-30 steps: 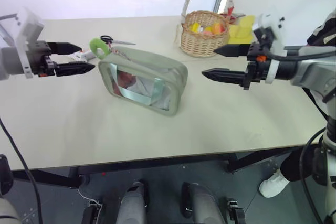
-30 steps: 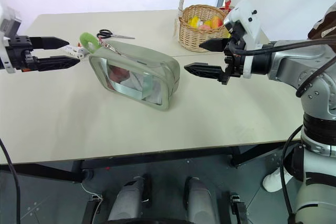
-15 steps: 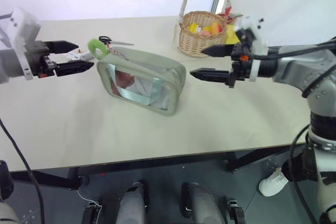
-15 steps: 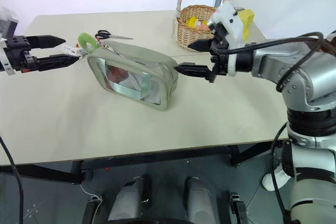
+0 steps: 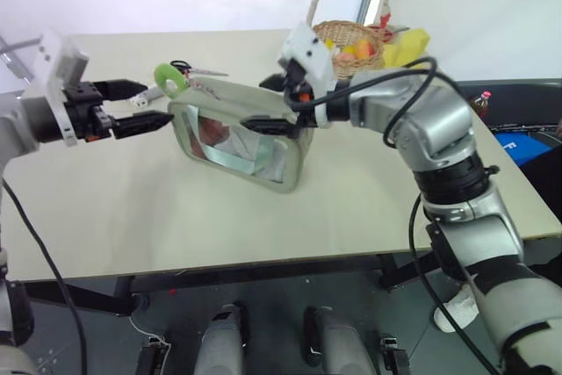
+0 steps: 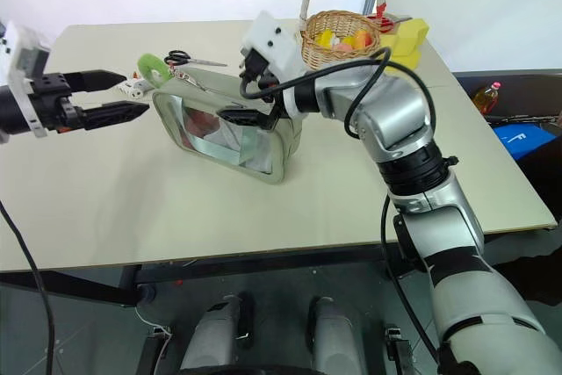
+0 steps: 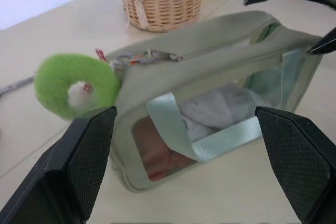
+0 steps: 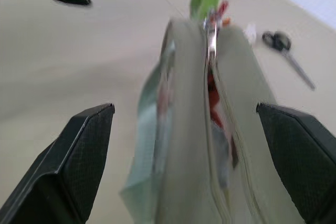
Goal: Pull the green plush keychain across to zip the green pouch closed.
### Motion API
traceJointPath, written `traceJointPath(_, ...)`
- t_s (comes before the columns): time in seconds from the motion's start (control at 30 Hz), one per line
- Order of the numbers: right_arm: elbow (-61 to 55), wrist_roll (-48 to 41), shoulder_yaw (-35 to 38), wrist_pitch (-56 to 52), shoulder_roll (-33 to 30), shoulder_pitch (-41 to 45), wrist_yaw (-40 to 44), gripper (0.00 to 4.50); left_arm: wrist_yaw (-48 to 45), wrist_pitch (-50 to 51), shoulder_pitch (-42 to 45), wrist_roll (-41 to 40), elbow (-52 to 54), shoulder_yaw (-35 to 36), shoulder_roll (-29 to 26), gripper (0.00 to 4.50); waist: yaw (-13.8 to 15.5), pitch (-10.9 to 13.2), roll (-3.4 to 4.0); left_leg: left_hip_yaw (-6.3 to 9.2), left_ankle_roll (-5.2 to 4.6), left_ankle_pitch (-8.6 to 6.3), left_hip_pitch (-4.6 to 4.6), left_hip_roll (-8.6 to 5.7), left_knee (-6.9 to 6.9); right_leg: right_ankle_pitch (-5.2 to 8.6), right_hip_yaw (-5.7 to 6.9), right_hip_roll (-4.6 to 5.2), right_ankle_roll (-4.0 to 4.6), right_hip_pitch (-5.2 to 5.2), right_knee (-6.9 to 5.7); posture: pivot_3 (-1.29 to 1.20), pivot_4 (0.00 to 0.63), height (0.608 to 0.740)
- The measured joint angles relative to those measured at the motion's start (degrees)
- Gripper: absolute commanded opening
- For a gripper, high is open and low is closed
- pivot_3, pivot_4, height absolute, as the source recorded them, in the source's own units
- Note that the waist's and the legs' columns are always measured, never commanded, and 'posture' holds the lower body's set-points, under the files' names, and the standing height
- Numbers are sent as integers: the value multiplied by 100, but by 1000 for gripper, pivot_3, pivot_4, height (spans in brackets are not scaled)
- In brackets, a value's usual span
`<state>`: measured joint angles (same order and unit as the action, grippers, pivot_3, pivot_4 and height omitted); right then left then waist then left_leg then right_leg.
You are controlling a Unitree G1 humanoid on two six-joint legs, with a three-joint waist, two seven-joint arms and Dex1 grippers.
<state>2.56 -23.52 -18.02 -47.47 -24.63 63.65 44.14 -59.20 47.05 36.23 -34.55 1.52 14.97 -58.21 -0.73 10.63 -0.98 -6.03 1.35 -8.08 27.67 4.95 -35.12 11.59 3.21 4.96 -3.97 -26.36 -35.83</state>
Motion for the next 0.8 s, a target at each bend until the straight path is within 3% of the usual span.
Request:
traceJointPath(0.1, 125, 292, -262, 287, 47, -13, 201, 4500, 95, 92, -9, -115, 157, 85, -1, 4490, -10, 0, 0, 2, 0, 0, -8, 0, 0, 3, 0, -2, -4, -3, -17, 0, 150, 740)
traceJointPath(0.2, 294, 567, -477, 562, 45, -30, 434, 3682, 176, 133, -81, -186, 228, 224, -12, 4500, -16, 0, 0, 2, 1, 0, -15, 1, 1, 3, 0, -2, -4, -2, -22, 0, 150, 740)
traceJointPath(0.43, 603, 1095, -633, 1272, 128, -23, 802, 123, 209, 161, -215, -250, 318, 291, -72, 4500, -30, 0, 0, 3, 2, 0, -18, 2, 2, 3, 0, -4, -3, -1, -23, 0, 150, 740)
traceJointPath(0.63, 2087, 2274, -875, 3943, 96, 366, 891, 43, 210, 138, -258, -244, 303, 399, -152, 4500, -36, 0, 1, 1, 4, 0, -18, 2, 4, 3, 0, -3, -3, -2, -19, 0, 150, 740)
traceJointPath(0.8, 3223, 2508, -771, 5649, 120, 731, 1336, 43, 221, 138, -285, -244, 304, 403, -152, 4500, -34, 1, 1, 1, 5, 2, -16, 2, 6, 6, 0, -4, -8, -1, -18, 0, 150, 740)
